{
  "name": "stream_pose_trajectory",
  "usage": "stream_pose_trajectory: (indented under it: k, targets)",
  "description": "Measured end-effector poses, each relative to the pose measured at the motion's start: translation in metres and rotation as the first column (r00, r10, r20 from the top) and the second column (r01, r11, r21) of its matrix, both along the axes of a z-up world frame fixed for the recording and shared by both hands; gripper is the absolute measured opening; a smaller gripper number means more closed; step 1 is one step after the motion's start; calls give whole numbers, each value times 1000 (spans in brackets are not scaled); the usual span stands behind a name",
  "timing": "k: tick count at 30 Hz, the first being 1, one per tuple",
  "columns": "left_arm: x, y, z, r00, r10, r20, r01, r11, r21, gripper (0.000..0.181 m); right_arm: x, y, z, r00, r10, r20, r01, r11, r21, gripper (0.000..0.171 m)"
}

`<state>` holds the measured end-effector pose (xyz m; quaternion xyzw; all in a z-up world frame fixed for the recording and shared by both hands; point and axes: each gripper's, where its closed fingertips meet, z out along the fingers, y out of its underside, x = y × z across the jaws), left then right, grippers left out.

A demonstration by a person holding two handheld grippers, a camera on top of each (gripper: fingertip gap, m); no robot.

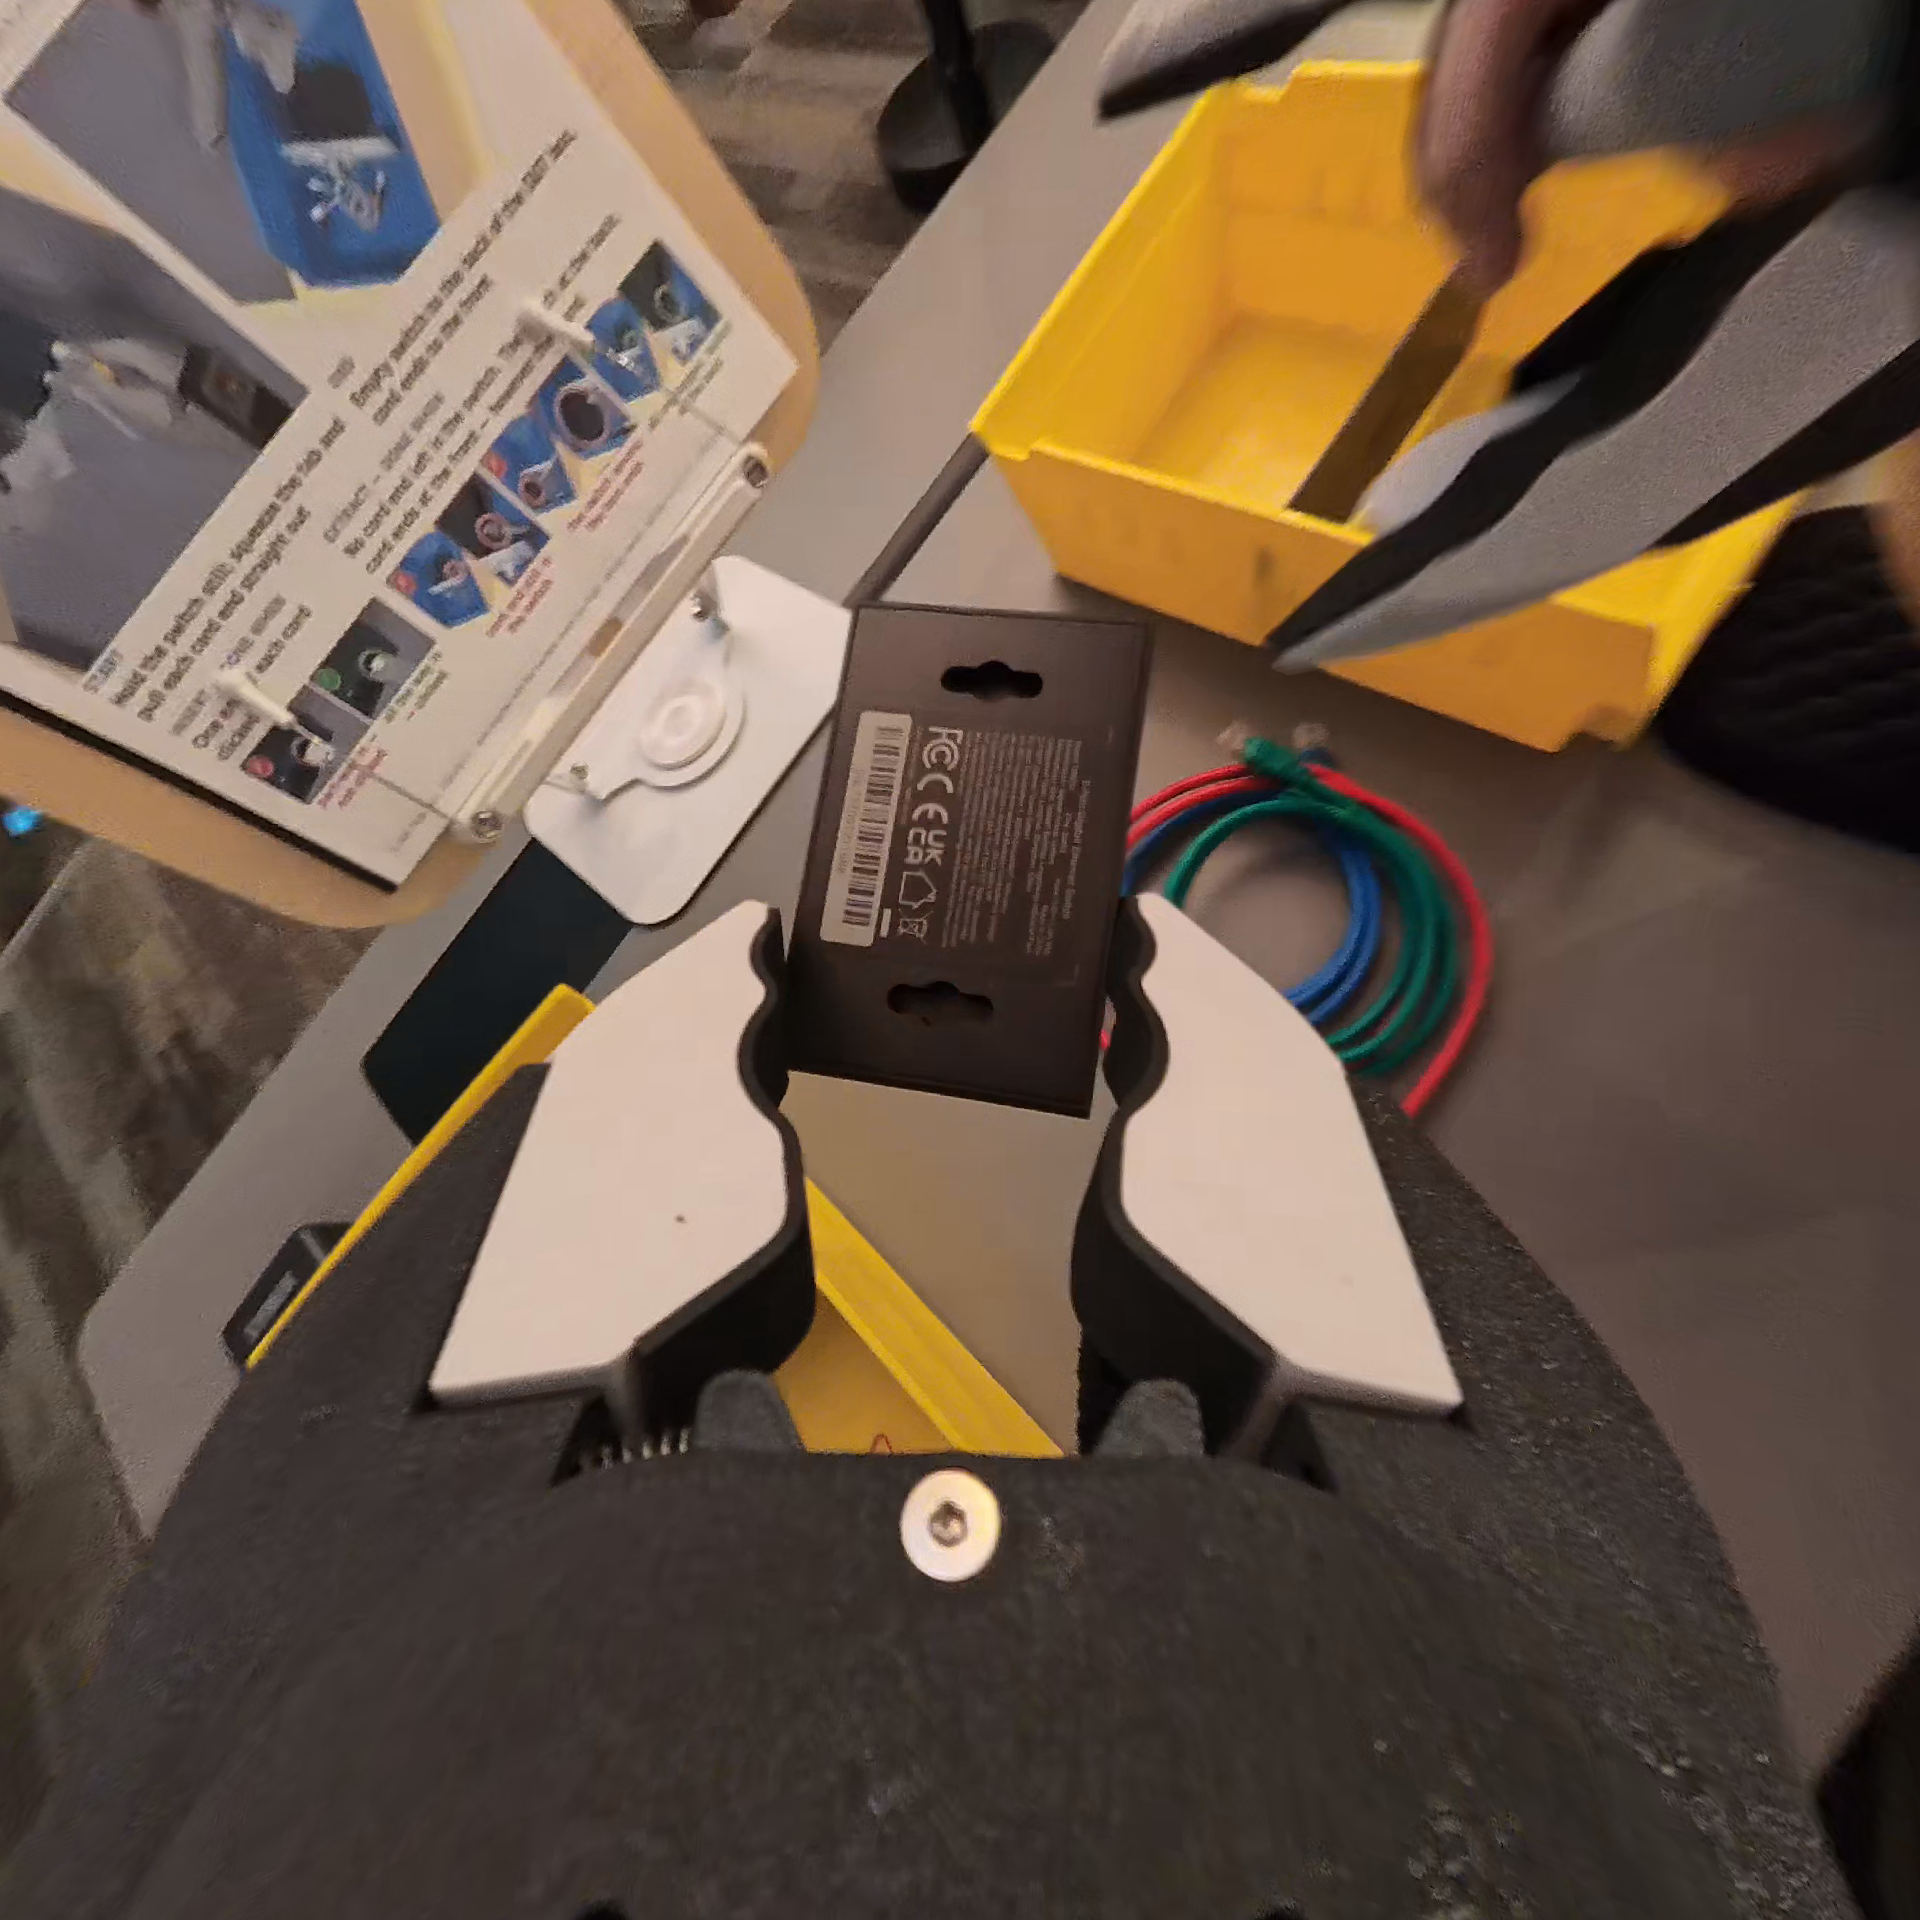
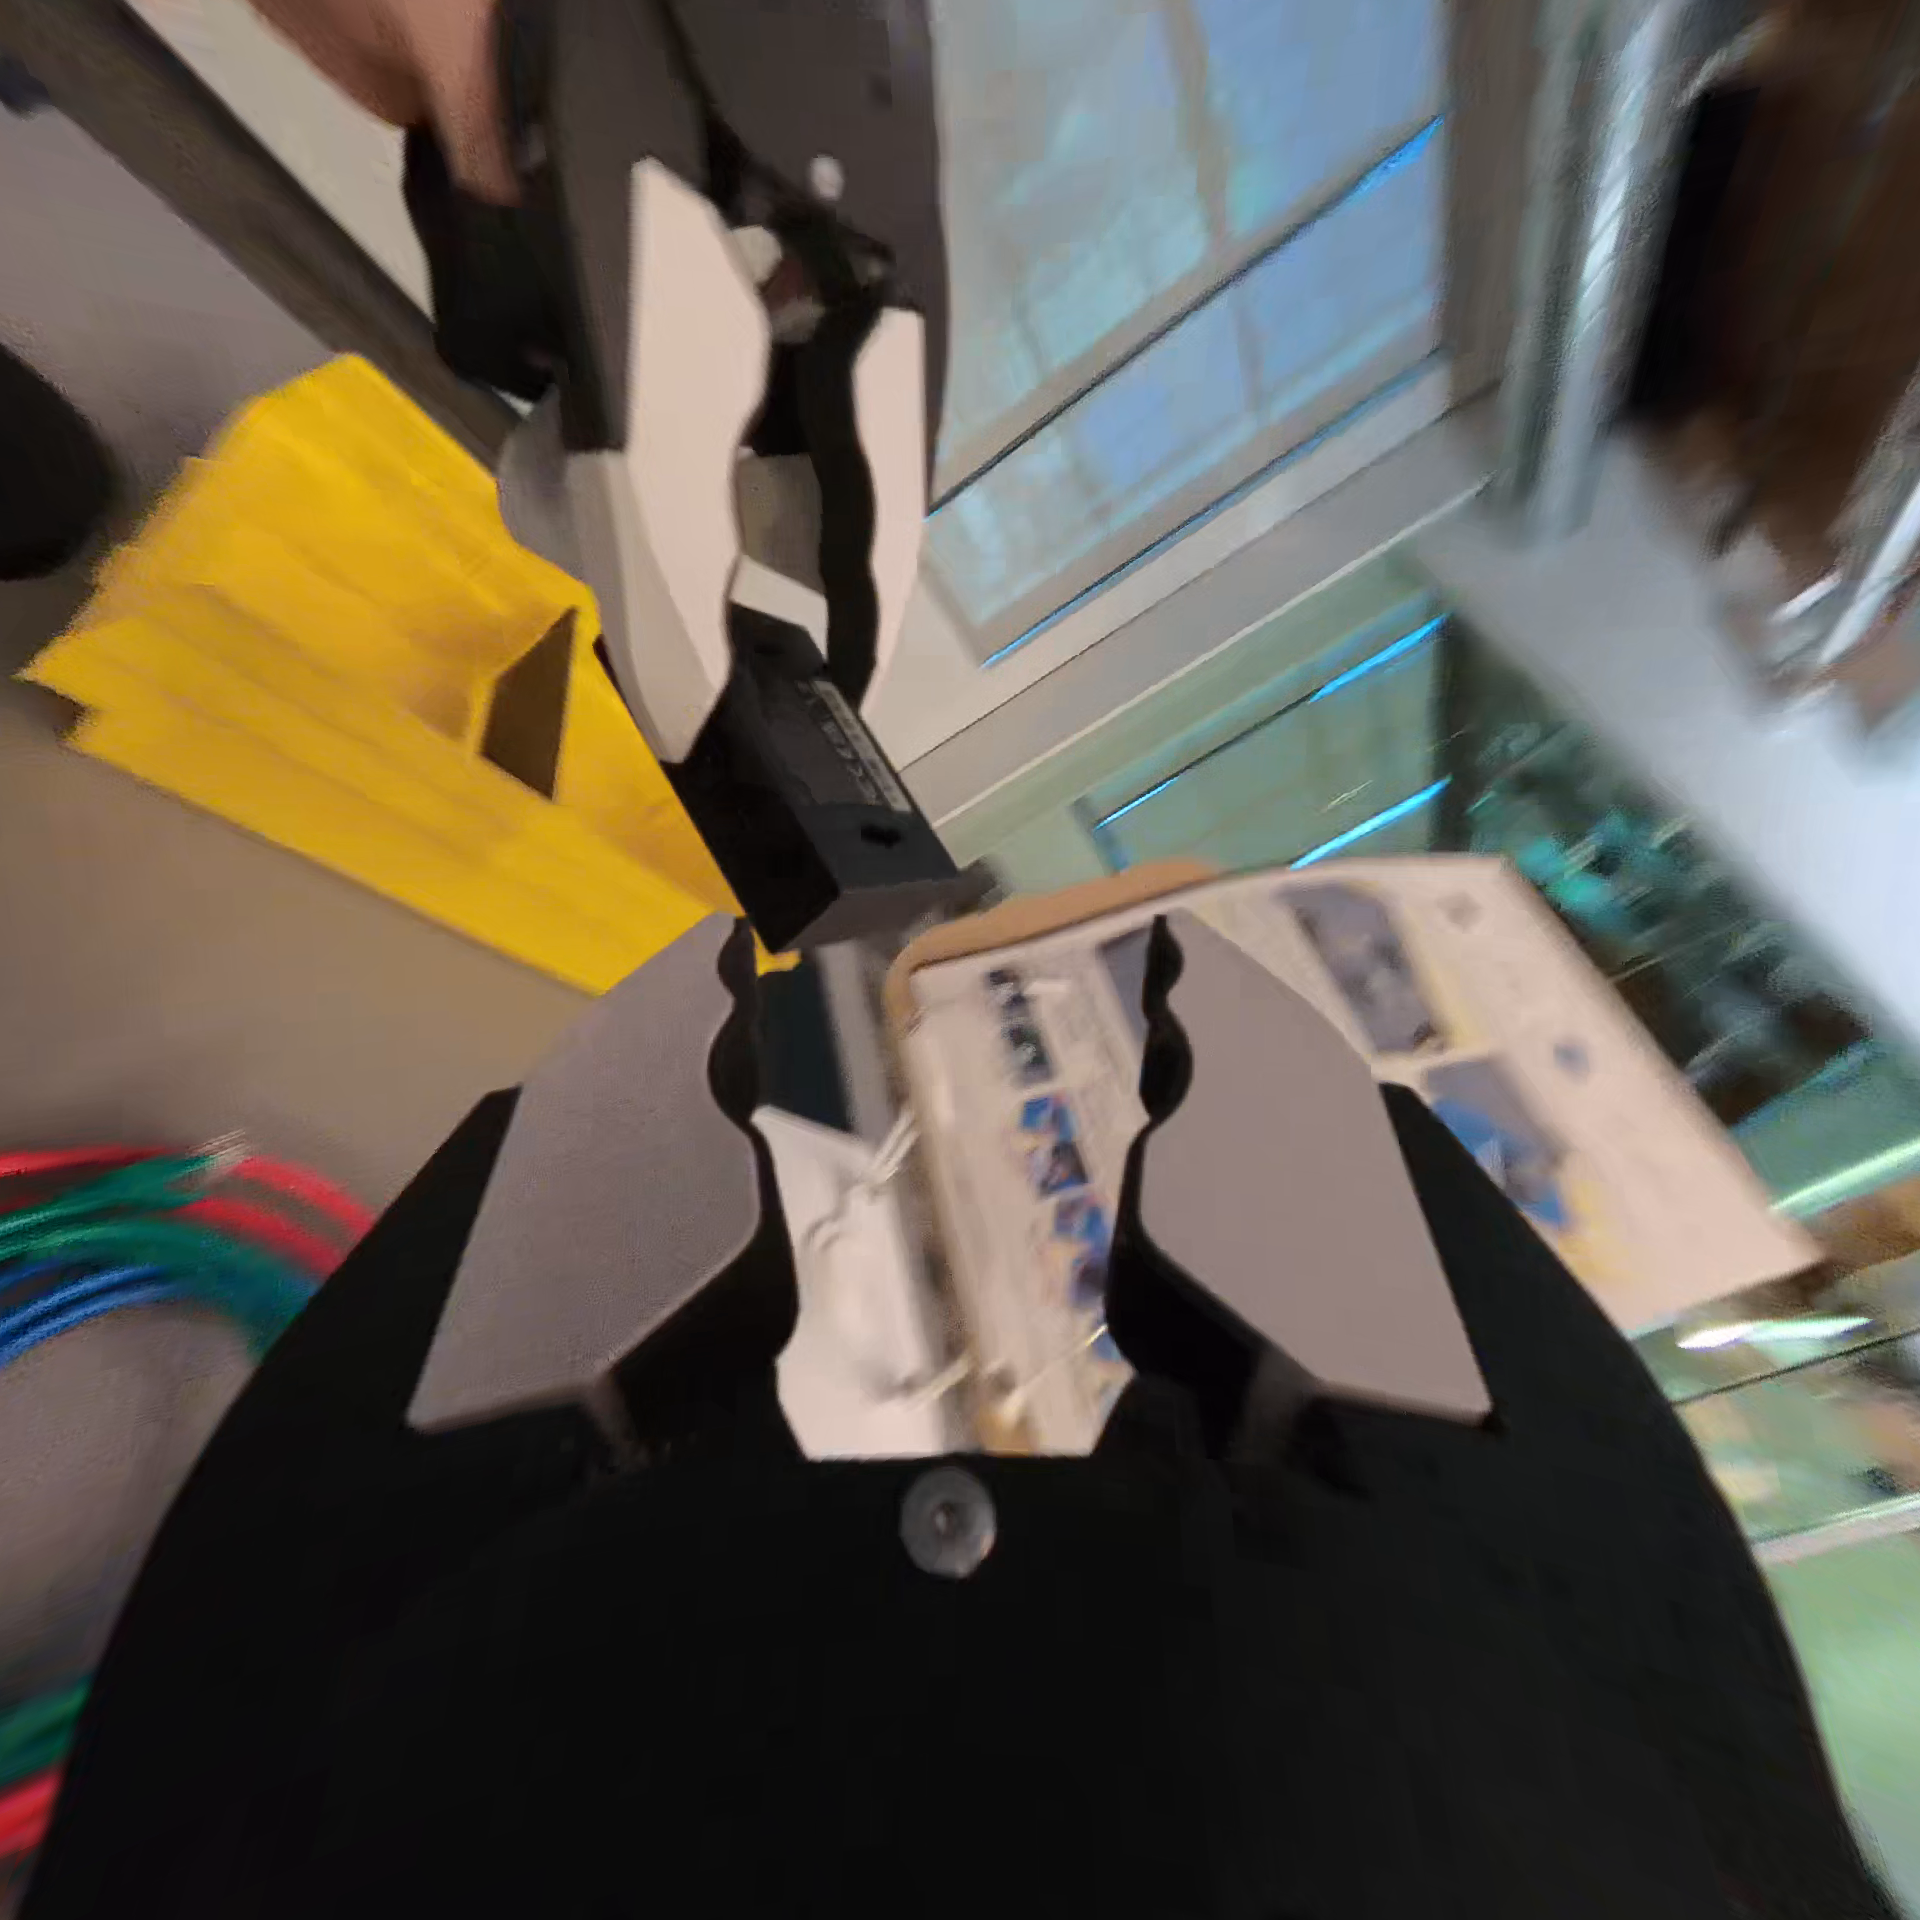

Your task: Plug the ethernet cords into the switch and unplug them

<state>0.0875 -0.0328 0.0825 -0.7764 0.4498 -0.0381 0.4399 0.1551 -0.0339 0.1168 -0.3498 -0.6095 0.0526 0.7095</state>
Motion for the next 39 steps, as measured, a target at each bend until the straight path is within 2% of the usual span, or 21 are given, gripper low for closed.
stream_pose_trajectory:
  k: [2,5,6,8,9,10,12,13,16,19,20,22,24,26,28,29,32,35,38,39]
  targets:
    - [2,-11,10,998,-50,28,51,998,-38,60,-17,-10,2,999,23,-25,-18,986,165,75]
    - [8,-27,11,990,-127,66,134,986,-104,60,-38,-18,-8,999,-1,32,-8,965,262,75]
    - [13,-33,9,982,-166,86,176,976,-128,60,-44,-19,-14,998,-13,58,-4,958,286,70]
    - [23,-45,5,959,-252,130,271,951,-150,60,-48,-15,-22,990,-86,111,39,929,369,32]
    - [24,-47,6,949,-284,136,300,946,-120,57,-49,-15,-26,986,-94,139,33,922,386,30]
    - [23,-41,13,947,-283,150,291,956,-37,68,-49,-15,-31,983,-81,168,16,934,357,30]
    - [15,-30,32,940,-275,201,248,957,153,107,-44,-9,-32,980,-83,183,31,962,270,29]
    - [12,-33,37,925,-298,236,256,947,193,111,-40,-4,-31,980,-96,176,51,969,243,30]
    - [1,-36,45,900,-357,249,257,898,357,97,-28,5,-29,984,-80,161,57,988,146,30]
    - [3,-39,46,898,-418,138,275,776,567,73,-28,1,-26,993,5,115,-7,1000,12,30]
    - [7,-38,43,905,-413,100,283,761,584,76,-31,-1,-25,995,33,97,-31,999,-19,30]
    - [19,-33,30,912,-407,49,315,772,552,98,-34,-5,-25,994,69,82,-64,996,-64,30]
    - [26,-26,16,914,-405,-22,357,777,517,91,-37,-9,-27,991,99,90,-92,993,-77,31]
    - [30,-21,10,902,-419,-107,405,732,547,66,-40,-15,-33,983,137,118,-125,987,-100,30]
    - [36,-27,10,862,-479,-165,475,649,594,34,-40,-14,-34,984,128,122,-116,989,-95,30]
    - [37,-27,10,855,-484,-183,485,624,613,33,-39,-13,-33,985,127,116,-117,989,-94,31]
    - [37,-23,2,852,-486,-197,495,622,607,31,-38,-9,-39,983,121,137,-107,989,-106,32]
    - [28,-13,-5,870,-430,-244,483,639,598,29,-38,-1,-45,984,79,160,-65,994,-93,37]
    - [21,-12,-8,870,-444,-216,479,651,589,29,-36,4,-44,986,44,160,-36,998,-54,39]
    - [21,-13,-8,866,-460,-195,479,654,586,29,-36,4,-43,987,44,157,-37,998,-44,34]
